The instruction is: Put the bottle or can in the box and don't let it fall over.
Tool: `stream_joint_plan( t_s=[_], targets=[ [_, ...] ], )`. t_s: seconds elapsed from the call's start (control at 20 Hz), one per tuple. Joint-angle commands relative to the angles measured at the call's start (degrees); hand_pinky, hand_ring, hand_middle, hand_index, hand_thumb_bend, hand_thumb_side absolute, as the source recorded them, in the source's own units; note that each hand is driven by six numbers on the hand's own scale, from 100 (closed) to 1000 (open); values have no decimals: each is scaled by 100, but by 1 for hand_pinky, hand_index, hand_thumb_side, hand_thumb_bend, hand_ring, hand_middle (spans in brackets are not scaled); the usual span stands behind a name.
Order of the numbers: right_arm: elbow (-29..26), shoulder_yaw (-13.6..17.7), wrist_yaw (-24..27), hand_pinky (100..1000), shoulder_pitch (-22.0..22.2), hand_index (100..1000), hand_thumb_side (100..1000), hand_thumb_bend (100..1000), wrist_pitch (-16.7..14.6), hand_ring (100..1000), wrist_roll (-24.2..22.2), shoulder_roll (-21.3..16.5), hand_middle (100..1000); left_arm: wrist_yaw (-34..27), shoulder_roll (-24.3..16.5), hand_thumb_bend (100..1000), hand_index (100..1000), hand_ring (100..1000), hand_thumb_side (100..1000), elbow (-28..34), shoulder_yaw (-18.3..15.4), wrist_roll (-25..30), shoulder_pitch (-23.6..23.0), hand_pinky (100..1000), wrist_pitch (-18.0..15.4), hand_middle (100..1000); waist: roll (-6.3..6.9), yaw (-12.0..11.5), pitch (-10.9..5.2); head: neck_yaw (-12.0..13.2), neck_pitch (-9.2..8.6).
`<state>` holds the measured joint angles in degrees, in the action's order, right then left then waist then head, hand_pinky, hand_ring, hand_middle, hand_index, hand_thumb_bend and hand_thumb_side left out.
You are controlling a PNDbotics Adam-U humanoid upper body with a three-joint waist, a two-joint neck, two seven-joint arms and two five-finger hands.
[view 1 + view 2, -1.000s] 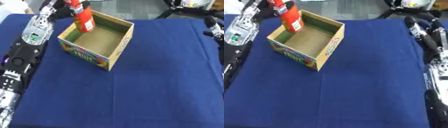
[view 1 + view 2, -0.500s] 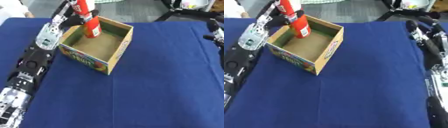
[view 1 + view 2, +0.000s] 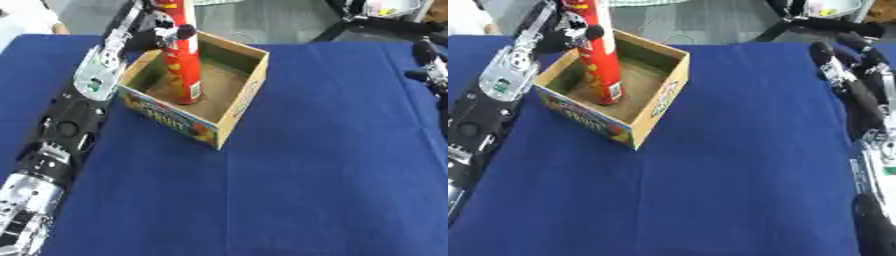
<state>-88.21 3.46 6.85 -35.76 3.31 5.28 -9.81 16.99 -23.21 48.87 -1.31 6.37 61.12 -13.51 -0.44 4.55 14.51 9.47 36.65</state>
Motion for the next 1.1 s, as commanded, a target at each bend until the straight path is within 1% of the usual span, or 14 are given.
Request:
stream_joint_plan(
  t_s=[0.05, 0.1, 0.15, 0.2, 0.3, 0.55, 0.75, 0.8, 0.85, 1.1],
  targets=[
    [-112, 2, 33, 734, -61, 796, 440, 693, -6, 953, -14, -83, 1000, -54, -180, 747, 931, 982, 561, 81, -76, -103, 121, 1000, 4, 765, 5, -17, -119, -15, -9],
    [-111, 7, 34, 734, -51, 796, 440, 693, -7, 953, -10, -89, 1000, -134, -189, 702, 899, 976, 566, 95, -87, -147, 99, 995, 26, 758, 8, -28, -126, -28, 9],
    [-110, 14, 33, 735, -39, 796, 440, 693, -8, 953, -4, -99, 1000, -219, -207, 688, 882, 974, 564, 116, -85, -180, 68, 993, 55, 757, 12, -40, -136, -45, 30],
    [-108, 20, 32, 735, -27, 796, 439, 693, -9, 953, 1, -113, 1000, -294, -230, 671, 843, 967, 568, 144, -75, -202, 34, 989, 82, 751, 17, -56, -147, -62, 50],
    [-99, 42, 27, 735, 7, 796, 442, 693, -9, 953, 20, -154, 1000, -470, -296, 652, 824, 960, 568, 223, -42, -204, -70, 983, 123, 744, 31, -107, -180, -110, 109],
    [-75, 108, 12, 735, 124, 796, 445, 693, -14, 953, 84, -256, 1000, -867, -560, 666, 836, 975, 577, 679, 103, 85, -500, 989, 165, 768, 54, -281, -313, -337, 275],
    [-64, 155, 2, 735, 196, 797, 449, 694, -19, 952, 138, -297, 1000, -1184, -732, 663, 842, 981, 591, 1069, 115, 364, -819, 995, 295, 774, 43, -402, -412, -455, 344],
    [-62, 164, -3, 735, 209, 797, 450, 694, -21, 952, 148, -304, 1000, -1269, -772, 644, 842, 982, 632, 1164, 115, 441, -895, 997, 343, 774, 40, -424, -432, -475, 360],
    [-61, 175, -7, 735, 223, 797, 452, 693, -22, 952, 158, -312, 1000, -1360, -811, 648, 842, 982, 597, 1257, 107, 503, -979, 998, 395, 773, 38, -452, -455, -497, 381],
    [-52, 223, -31, 736, 299, 797, 456, 694, -25, 952, 217, -367, 1000, -1889, -1042, 615, 840, 984, 607, 1881, 26, 650, -1535, 1000, 623, 774, 38, -581, -564, -606, 513]
  ],
)
